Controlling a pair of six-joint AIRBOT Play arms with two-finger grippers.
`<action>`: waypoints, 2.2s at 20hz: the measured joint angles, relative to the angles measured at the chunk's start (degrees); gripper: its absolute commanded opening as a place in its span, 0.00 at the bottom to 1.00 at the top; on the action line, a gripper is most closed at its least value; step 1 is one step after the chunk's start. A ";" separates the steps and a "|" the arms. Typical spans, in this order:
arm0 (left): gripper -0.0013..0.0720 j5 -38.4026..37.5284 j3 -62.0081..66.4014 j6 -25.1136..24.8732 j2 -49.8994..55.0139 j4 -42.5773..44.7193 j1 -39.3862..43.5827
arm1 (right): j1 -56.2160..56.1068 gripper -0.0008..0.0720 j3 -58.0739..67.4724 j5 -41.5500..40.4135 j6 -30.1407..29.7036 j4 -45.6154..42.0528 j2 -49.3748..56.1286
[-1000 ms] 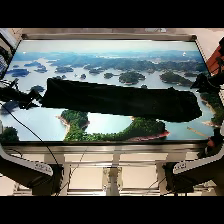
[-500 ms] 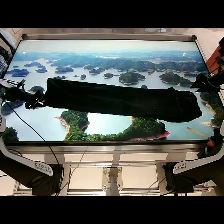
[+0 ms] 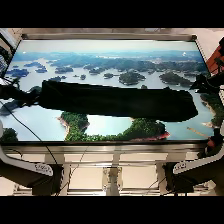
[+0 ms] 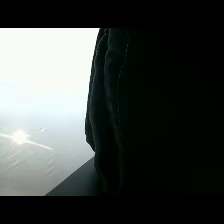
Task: Fold the clothes and pants, and hang the long-sleeved shirts on hangers.
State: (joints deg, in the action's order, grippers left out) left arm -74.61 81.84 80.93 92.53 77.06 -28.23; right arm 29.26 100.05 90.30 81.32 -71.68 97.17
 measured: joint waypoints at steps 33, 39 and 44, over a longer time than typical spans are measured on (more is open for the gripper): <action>0.04 2.60 0.13 -10.73 -16.96 -7.08 47.25 | -16.41 0.58 0.00 7.93 0.02 1.57 -8.02; 0.04 5.79 0.11 -4.52 -12.79 -7.30 49.64 | -16.41 0.58 0.00 8.87 0.52 1.31 -8.41; 0.06 7.06 0.11 -2.75 -12.00 -9.16 51.63 | -16.41 0.58 0.00 9.07 0.59 1.31 -8.44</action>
State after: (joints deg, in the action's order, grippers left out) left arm -67.55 81.95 78.17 80.53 67.90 23.40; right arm 12.84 100.05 99.37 81.91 -70.37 88.73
